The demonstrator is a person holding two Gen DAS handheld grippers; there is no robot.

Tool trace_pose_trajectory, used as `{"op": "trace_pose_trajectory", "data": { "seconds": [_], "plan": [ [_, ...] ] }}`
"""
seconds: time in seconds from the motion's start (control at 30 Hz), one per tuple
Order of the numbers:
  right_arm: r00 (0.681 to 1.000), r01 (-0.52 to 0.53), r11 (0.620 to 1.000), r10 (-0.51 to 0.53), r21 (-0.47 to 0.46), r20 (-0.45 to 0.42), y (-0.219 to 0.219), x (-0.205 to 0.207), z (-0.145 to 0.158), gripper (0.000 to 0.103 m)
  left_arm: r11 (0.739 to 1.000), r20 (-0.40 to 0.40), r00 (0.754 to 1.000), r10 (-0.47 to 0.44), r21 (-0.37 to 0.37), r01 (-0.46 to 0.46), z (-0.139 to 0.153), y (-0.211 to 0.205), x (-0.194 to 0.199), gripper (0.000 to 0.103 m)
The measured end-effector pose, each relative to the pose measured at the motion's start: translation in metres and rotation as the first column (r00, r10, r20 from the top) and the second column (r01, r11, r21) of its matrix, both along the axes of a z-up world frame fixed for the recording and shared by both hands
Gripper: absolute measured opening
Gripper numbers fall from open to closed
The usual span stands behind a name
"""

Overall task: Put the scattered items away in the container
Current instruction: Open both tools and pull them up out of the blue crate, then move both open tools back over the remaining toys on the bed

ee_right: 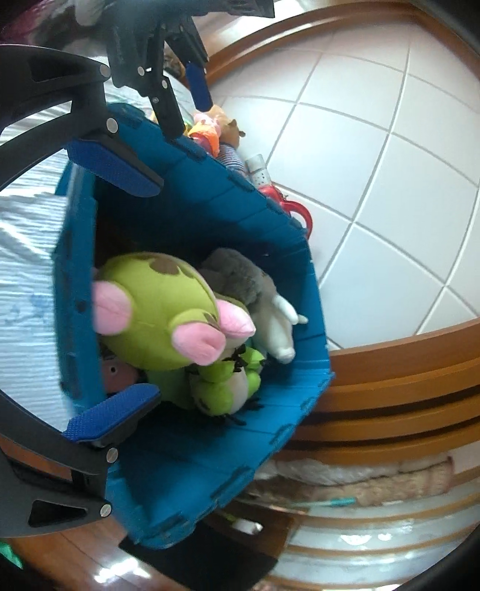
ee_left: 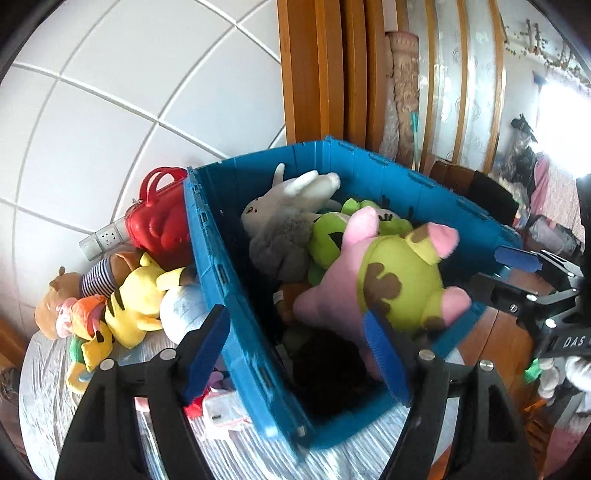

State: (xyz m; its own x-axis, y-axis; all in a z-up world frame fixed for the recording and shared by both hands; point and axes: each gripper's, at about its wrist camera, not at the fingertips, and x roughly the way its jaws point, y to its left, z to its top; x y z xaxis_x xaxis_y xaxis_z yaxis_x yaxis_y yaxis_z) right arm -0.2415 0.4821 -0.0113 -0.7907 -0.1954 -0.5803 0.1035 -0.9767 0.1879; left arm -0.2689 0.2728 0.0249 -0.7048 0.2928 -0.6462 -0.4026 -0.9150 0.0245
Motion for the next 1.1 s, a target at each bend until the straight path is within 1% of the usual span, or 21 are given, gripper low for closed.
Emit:
{"op": "trace_pose_trajectory", "data": {
  "seconds": [0.07, 0.23, 0.47, 0.57, 0.8, 0.97, 1.1],
  "plan": [
    [1.0, 0.018, 1.0, -0.018, 0.011, -0.015, -0.007, 0.016, 0.001, 0.102, 1.0, -0.014, 1.0, -0.006, 0.019, 0.006, 0.0, -0.006, 0.018, 0.075],
    [0.997, 0.062, 0.997, -0.06, 0.036, -0.046, -0.025, 0.057, 0.0, 0.102, 0.999, -0.025, 1.0, -0.011, 0.039, 0.012, -0.009, -0.019, 0.05, 0.075],
    [0.994, 0.096, 0.994, -0.093, 0.055, -0.056, -0.054, 0.11, -0.003, 0.102, 0.998, -0.041, 0.999, -0.016, 0.067, 0.019, -0.02, -0.037, 0.095, 0.075],
    [0.992, 0.113, 0.991, -0.109, 0.07, -0.06, -0.065, 0.124, -0.008, 0.102, 0.997, -0.046, 0.999, -0.014, 0.069, 0.017, -0.026, -0.047, 0.113, 0.075],
    [0.989, 0.141, 0.987, -0.137, 0.077, -0.064, -0.096, 0.157, -0.019, 0.103, 0.998, -0.028, 1.0, -0.014, 0.068, 0.016, -0.042, -0.069, 0.132, 0.075],
    [0.99, 0.139, 0.986, -0.135, 0.09, -0.049, -0.116, 0.163, -0.03, 0.103, 0.998, -0.009, 1.0, -0.003, 0.066, 0.003, -0.056, -0.081, 0.137, 0.075],
    [0.993, 0.119, 0.989, -0.117, 0.092, -0.032, -0.129, 0.16, -0.041, 0.103, 0.998, 0.005, 1.0, 0.031, 0.057, -0.031, -0.068, -0.09, 0.137, 0.075]
  ]
}}
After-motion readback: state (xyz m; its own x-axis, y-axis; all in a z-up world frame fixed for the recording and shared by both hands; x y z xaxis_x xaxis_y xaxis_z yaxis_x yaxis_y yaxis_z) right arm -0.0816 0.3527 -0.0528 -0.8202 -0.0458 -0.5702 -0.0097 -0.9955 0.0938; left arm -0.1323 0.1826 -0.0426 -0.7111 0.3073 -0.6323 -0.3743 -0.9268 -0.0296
